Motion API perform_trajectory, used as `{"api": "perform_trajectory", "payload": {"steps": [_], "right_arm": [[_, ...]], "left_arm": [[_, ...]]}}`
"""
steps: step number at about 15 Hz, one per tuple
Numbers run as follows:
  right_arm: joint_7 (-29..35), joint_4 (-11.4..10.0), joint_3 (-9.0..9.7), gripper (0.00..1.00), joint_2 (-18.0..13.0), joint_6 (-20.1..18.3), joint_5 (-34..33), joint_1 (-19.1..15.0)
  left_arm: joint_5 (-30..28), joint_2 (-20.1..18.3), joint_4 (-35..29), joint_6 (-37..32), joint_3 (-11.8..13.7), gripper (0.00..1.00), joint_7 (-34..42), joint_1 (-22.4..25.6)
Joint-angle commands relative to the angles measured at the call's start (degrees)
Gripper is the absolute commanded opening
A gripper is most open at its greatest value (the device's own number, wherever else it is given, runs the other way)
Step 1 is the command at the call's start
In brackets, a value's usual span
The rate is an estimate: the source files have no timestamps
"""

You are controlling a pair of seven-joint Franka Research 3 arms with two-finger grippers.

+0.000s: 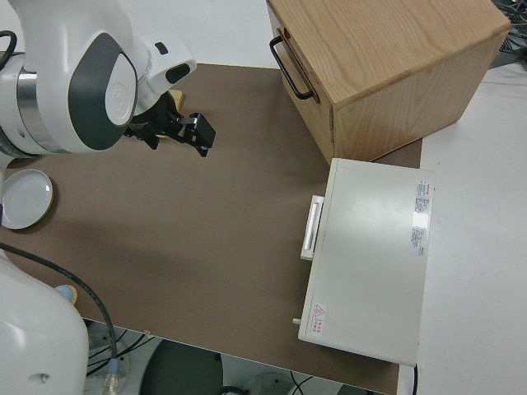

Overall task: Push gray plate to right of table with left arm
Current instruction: 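Move the left gripper down beside the gray plate's rim nearest the basket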

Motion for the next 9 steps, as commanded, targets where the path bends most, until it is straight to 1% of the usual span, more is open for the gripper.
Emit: {"api": "perform_trajectory", "payload": {"steps": [1,4,7,9], "right_arm": [[0.59,-1.56,0.83,0.996,-1.57,0.01,1.23,-1.40],[0.59,-1.56,0.83,0.996,-1.57,0.01,1.23,-1.40],[0.59,-1.56,0.83,0.996,-1.57,0.01,1.23,-1.40],[0.59,-1.56,0.83,0.996,-1.57,0.01,1.23,-1.40]], "left_arm": [[0.50,-0.48,-3.26,1.29,0.96,0.99,0.39,-1.07],[0.32,-0.48,-8.00,4.19,2.19,0.99,0.48,-0.98],[0.32,-0.92,-12.75,6.74,2.20,0.99,0.65,-0.81],[0.32,-2.23,-17.84,10.77,2.20,0.99,2.31,-0.63]]}}
